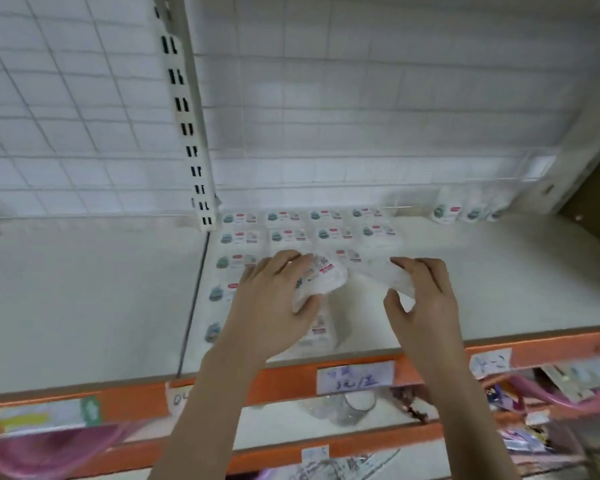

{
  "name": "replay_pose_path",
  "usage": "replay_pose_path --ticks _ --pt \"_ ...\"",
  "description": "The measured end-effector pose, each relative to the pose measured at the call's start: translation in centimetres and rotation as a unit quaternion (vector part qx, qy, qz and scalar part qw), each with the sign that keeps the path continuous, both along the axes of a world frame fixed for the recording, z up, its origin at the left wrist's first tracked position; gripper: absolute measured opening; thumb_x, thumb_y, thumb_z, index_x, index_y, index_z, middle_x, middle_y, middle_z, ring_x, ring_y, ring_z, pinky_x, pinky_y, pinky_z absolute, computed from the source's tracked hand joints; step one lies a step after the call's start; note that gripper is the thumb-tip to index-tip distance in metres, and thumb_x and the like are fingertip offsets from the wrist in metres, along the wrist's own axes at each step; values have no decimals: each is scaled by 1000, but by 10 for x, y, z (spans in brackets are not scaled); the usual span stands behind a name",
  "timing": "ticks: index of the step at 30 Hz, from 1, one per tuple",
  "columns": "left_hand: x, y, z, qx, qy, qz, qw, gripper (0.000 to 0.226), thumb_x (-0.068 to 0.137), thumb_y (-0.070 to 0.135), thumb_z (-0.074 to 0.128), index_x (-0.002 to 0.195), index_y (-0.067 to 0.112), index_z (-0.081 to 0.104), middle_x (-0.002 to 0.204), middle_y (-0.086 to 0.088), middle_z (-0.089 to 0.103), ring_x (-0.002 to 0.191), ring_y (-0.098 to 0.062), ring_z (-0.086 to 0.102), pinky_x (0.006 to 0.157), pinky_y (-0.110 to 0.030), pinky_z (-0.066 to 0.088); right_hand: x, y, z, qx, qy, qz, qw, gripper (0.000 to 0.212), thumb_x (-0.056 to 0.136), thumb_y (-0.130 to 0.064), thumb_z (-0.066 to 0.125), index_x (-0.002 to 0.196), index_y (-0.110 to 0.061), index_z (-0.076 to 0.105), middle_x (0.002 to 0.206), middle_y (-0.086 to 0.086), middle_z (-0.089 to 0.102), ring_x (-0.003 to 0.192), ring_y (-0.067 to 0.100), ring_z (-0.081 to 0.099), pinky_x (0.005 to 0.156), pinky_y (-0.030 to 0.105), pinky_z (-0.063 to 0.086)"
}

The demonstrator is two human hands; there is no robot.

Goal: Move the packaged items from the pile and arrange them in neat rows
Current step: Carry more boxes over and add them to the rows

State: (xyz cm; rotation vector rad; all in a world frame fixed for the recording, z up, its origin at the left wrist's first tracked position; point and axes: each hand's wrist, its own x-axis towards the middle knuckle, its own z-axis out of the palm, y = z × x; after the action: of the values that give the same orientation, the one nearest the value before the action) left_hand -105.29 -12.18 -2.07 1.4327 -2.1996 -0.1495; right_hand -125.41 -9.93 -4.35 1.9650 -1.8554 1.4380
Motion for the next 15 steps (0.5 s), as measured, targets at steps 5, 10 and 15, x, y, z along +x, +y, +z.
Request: replay_pose_path --ticks 5,10,15 --pt "-86 8 -6 19 -38 -18 999 51 76 40 48 123 22 57 127 3 56 114 -22 54 92 -40 40 -75 -6 -7 22 -2 14 1000 50 68 13 63 114 -4 56 105 8 53 90 20 56 81 7 34" --pt "-109 4 -21 50 -128 24 990 49 88 31 53 135 29 41 142 9 40 133 -15 32 109 -37 20 -95 -21 -12 25 16 72 997 49 67 10 64 113 -6 57 103 8 57 91 25 56 84 26 43" --pt "-105 6 -25 45 -115 101 987 52 91 14 50 140 28 35 151 2 25 139 -17 20 112 -35 14 -91 -42 -16 17 101 87 991 50 56 9 68 101 -13 65 95 7 62 83 31 58 71 37 44"
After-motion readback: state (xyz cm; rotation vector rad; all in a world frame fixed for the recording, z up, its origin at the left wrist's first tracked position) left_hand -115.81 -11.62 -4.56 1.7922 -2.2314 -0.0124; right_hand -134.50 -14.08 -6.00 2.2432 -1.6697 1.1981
